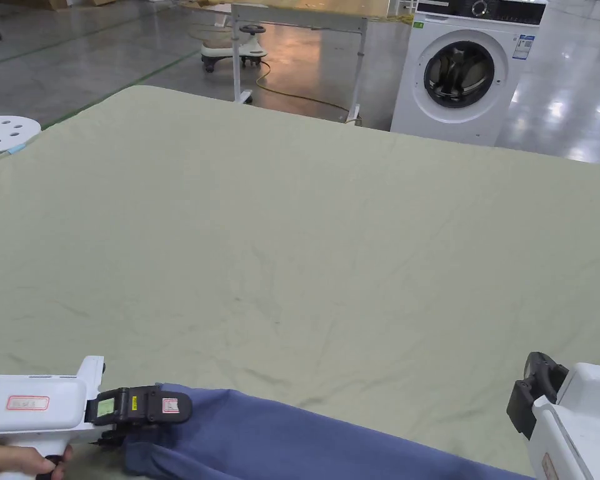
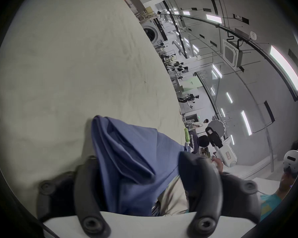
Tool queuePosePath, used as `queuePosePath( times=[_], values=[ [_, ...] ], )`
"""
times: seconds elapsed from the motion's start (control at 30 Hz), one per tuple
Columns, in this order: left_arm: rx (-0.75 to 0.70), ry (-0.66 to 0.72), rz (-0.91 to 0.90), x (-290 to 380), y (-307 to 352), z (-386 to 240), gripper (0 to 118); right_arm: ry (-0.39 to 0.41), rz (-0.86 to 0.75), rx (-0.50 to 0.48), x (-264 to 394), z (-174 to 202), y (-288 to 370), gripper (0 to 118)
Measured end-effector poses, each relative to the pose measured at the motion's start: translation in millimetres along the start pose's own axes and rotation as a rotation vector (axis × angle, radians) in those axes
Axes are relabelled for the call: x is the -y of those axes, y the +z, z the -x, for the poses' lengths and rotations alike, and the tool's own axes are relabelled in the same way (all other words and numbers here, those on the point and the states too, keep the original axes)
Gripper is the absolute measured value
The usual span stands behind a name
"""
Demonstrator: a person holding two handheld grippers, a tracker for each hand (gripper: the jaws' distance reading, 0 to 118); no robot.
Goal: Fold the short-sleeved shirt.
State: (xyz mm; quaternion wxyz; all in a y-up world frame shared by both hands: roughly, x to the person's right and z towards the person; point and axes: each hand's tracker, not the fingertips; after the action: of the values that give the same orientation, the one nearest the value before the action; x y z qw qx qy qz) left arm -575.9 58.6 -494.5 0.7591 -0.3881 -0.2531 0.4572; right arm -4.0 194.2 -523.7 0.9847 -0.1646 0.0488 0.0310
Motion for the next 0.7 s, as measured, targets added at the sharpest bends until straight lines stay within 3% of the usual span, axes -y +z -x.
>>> queuePosePath(
  times=[0.07, 0.13, 0.17, 0.7],
  values=[
    [-0.098, -0.02, 0.028, -3, -9, -2, 41, -0.001, 0.004, 0.001, 0, -1, 0, 0],
    [-0.171, -0.056, 0.023, -4, -12, 1, 14, 0.004, 0.005, 0.002, 0, -1, 0, 0],
    [-0.157, -0.051, 0.017, -5, -10, 2, 12, 0.004, 0.005, 0.001, 1, -1, 1, 0],
    [-0.27, -0.131, 0.036, -7, -3, -59, 7, -0.01, 0.002, -0.019, -2, -3, 0, 0]
  ],
)
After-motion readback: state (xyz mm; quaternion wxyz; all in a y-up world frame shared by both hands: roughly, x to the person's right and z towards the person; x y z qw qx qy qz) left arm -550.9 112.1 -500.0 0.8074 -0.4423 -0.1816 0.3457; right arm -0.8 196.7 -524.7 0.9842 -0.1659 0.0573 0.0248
